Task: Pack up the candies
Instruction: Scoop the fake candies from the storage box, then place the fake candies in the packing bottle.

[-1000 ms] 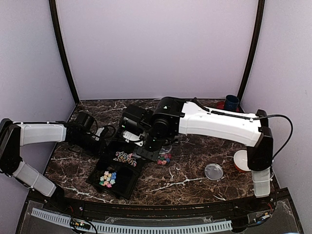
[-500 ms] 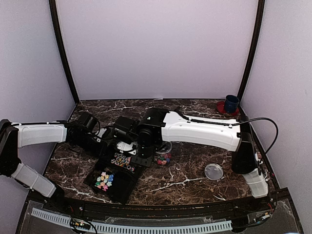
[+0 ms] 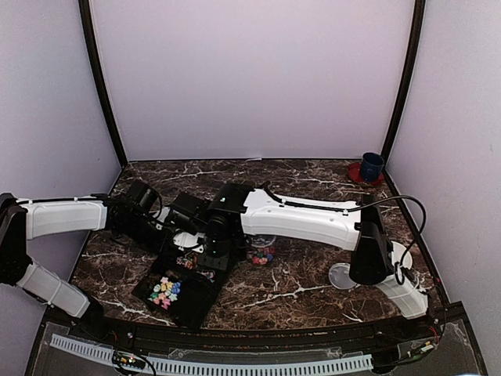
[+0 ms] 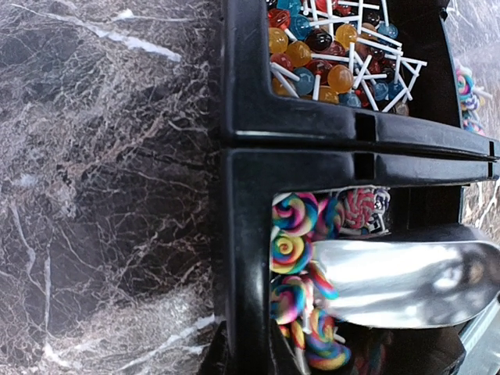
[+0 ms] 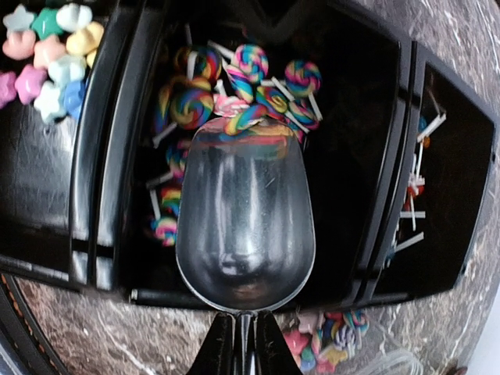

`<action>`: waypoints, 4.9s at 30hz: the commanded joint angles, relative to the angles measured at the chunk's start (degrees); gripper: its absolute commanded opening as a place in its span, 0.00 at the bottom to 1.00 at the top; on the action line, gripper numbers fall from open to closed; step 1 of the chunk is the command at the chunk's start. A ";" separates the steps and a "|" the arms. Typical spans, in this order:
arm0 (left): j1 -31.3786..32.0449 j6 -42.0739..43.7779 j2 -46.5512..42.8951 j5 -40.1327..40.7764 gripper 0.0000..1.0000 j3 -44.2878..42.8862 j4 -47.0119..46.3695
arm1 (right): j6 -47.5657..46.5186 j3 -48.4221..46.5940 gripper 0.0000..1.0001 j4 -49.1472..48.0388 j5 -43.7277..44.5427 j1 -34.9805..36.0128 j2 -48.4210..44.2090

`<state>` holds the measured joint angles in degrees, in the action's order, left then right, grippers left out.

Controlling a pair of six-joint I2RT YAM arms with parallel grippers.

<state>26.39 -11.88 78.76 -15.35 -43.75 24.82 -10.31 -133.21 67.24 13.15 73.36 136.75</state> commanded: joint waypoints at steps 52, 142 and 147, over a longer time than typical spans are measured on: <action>2.33 0.00 -7.86 11.00 0.00 -7.39 2.67 | 11.77 65.08 0.00 -73.59 4.90 -0.69 -29.30; -0.39 -1.63 -6.86 6.16 0.00 -2.13 -2.10 | 27.06 30.08 0.00 13.84 21.57 1.83 -29.67; -0.38 -1.58 -5.67 6.95 0.06 -2.78 -1.45 | 26.99 30.28 0.00 13.75 21.28 1.87 -29.39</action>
<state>26.24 -12.51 73.60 -6.83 -45.04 28.03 16.97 -101.54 80.29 34.28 74.46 106.91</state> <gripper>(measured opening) 0.105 0.097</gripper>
